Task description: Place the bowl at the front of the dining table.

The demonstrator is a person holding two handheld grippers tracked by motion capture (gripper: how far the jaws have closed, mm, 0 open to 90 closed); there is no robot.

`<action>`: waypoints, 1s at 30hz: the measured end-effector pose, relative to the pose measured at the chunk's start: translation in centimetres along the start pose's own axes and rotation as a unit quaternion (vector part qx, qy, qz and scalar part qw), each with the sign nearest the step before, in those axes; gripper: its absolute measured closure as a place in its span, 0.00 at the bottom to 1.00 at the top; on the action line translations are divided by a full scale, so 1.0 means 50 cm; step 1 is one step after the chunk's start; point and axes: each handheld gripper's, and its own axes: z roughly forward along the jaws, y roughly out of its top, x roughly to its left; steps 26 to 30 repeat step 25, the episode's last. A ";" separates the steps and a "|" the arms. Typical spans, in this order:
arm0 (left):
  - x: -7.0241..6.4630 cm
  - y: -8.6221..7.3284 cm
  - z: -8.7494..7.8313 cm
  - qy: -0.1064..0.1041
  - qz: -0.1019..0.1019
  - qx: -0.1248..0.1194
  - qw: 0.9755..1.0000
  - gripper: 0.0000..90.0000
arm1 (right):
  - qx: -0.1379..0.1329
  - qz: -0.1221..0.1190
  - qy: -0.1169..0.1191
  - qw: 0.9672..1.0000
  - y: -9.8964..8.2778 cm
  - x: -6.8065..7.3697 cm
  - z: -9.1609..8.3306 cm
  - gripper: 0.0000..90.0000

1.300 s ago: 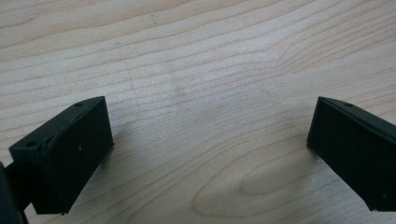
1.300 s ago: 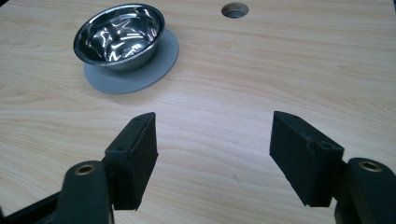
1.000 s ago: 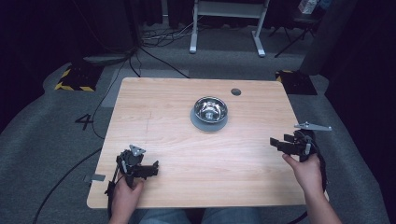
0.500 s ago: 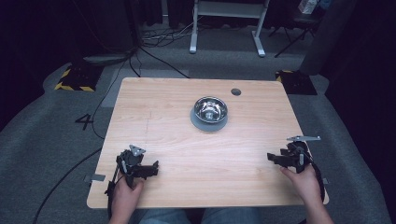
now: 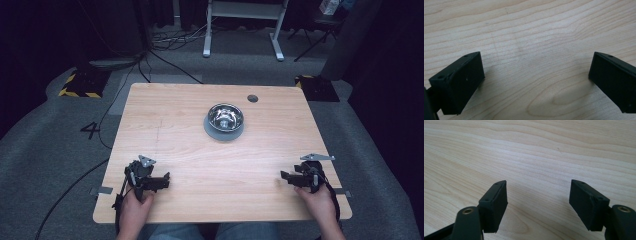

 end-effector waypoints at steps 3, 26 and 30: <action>0.000 0.000 0.000 0.000 0.000 0.000 1.000 0.00 | -0.009 0.003 -0.001 1.000 -0.010 0.002 0.005 0.34; 0.000 0.000 0.000 0.000 0.001 -0.001 1.000 0.00 | -0.053 -0.043 -0.033 0.997 -0.042 0.019 0.023 0.16; 0.000 0.000 0.000 0.000 0.001 -0.001 1.000 0.00 | -0.053 -0.043 -0.033 0.997 -0.042 0.019 0.023 0.16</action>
